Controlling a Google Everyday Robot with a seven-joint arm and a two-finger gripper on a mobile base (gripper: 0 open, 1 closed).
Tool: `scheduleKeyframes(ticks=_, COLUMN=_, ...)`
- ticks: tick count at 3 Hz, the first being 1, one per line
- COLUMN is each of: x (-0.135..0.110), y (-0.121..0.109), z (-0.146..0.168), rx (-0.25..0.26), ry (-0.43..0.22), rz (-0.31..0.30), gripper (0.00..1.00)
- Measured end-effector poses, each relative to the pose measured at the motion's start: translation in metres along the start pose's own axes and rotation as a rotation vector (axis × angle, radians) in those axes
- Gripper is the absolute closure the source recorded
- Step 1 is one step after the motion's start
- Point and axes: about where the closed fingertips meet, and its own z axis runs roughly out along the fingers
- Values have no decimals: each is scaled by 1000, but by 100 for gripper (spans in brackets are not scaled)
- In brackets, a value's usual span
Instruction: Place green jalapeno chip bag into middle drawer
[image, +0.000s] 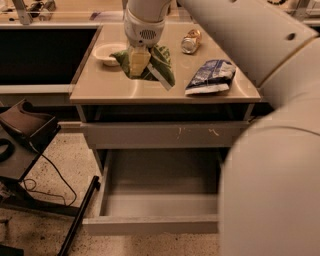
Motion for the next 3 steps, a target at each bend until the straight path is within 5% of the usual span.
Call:
scheduleKeyframes(ticks=1, x=-1, y=66, z=-60, rx=29, ry=-6, rz=36, gripper=100)
scheduleKeyframes(ticks=2, x=25, y=132, z=-79, rx=-7, ry=-69, rz=70, gripper=100)
scheduleKeyframes(ticks=3, x=46, y=152, z=-88, rx=-14, ry=-109, rz=101, gripper=100)
